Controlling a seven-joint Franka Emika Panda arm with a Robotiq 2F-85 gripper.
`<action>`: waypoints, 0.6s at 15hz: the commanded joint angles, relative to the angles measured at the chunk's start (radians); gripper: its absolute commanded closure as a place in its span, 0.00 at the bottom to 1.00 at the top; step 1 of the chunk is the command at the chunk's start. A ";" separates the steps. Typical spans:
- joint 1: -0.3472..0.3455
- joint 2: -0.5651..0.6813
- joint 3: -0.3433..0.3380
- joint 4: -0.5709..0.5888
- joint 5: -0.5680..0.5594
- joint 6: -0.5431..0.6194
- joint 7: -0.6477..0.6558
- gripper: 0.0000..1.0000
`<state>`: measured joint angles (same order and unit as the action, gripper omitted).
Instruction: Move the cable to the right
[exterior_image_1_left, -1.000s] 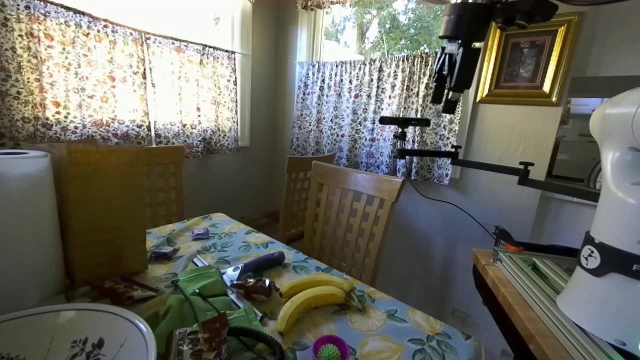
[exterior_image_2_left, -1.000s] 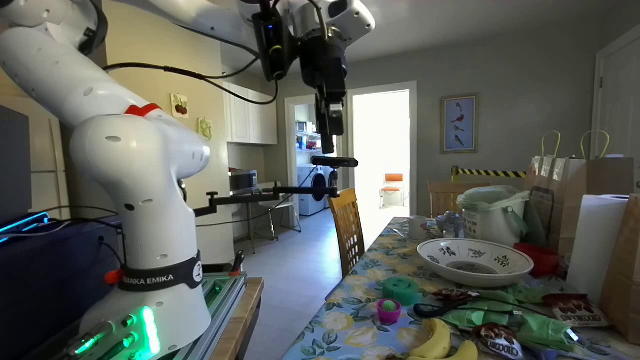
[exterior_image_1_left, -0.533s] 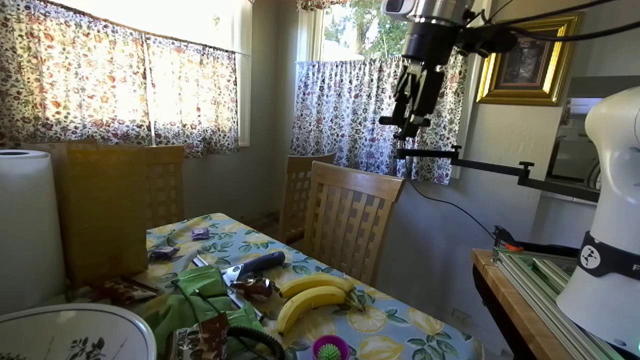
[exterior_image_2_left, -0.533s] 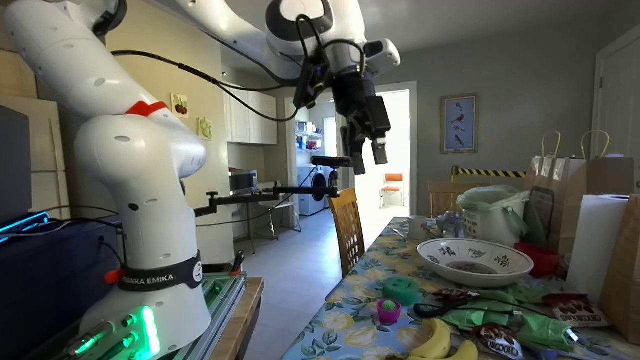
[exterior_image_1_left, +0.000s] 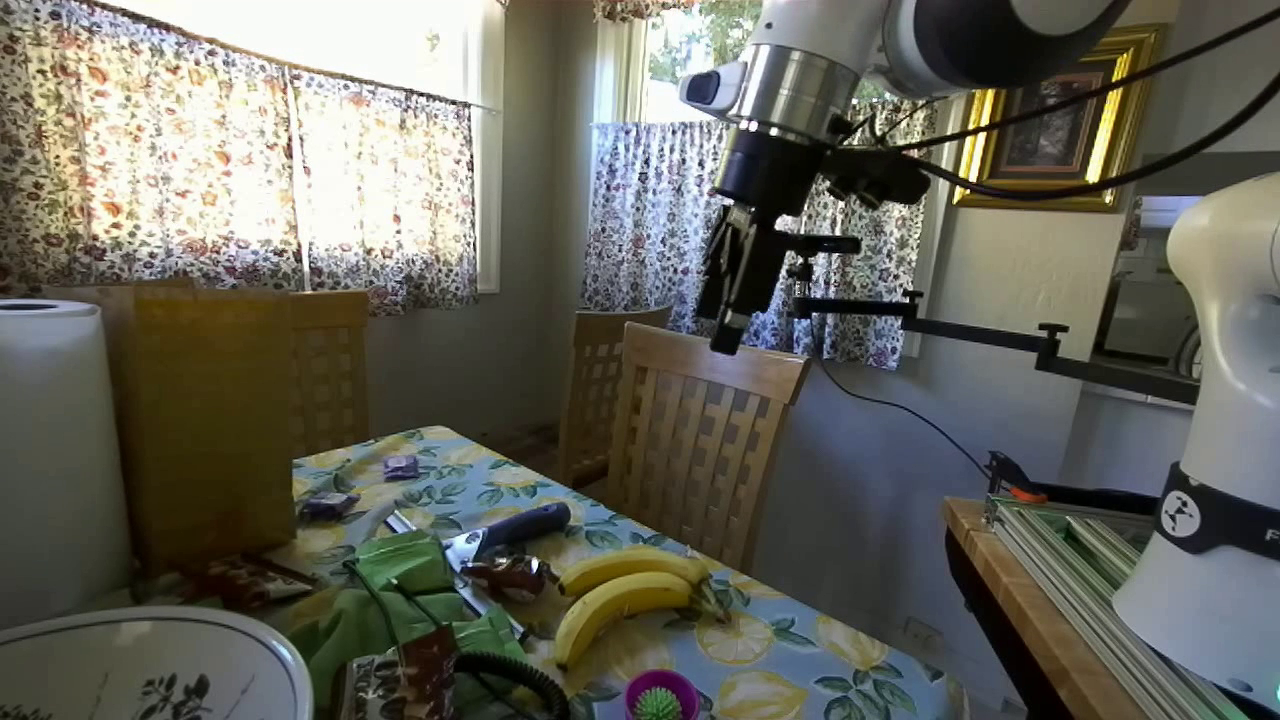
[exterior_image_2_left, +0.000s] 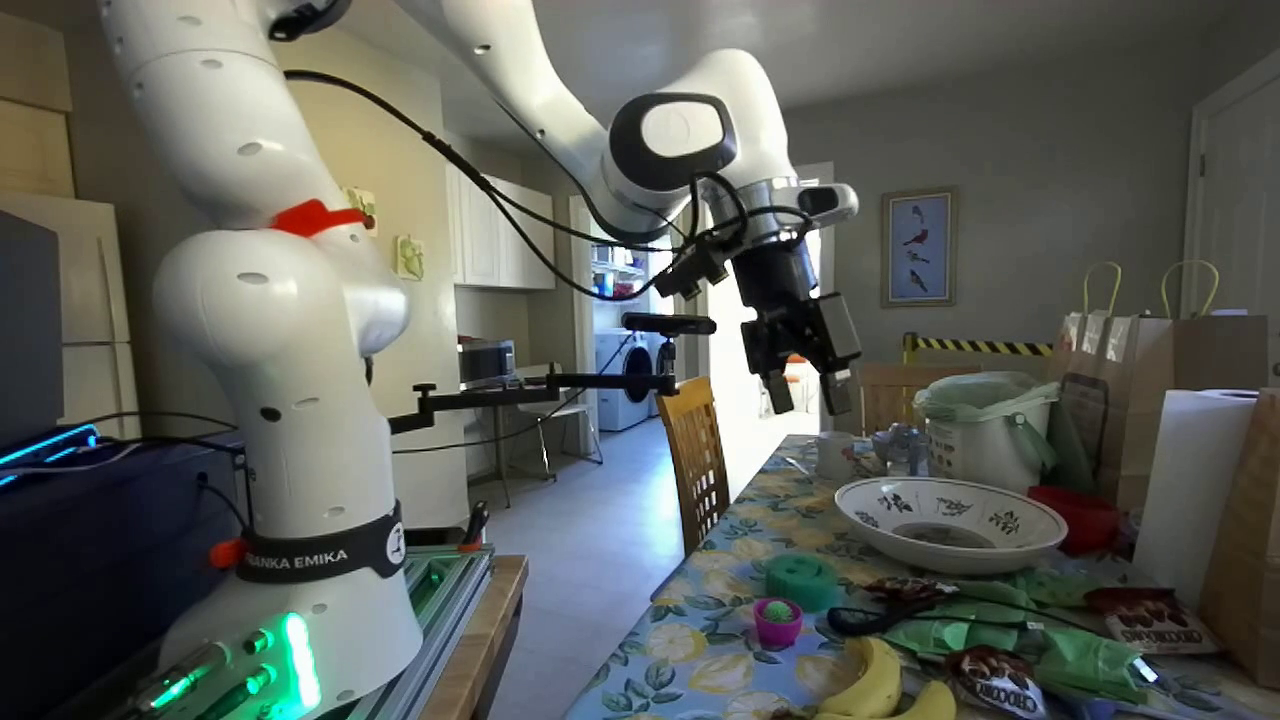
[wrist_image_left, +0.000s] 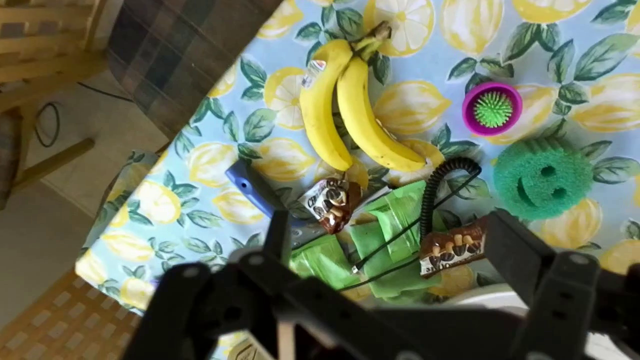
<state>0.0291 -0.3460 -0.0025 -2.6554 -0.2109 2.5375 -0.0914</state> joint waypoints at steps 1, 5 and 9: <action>0.050 0.138 -0.054 0.049 0.142 0.151 -0.124 0.00; 0.099 0.226 -0.081 0.070 0.311 0.272 -0.273 0.00; 0.171 0.279 -0.100 0.096 0.546 0.290 -0.515 0.00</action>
<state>0.1354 -0.1187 -0.0682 -2.6008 0.1752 2.8260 -0.4146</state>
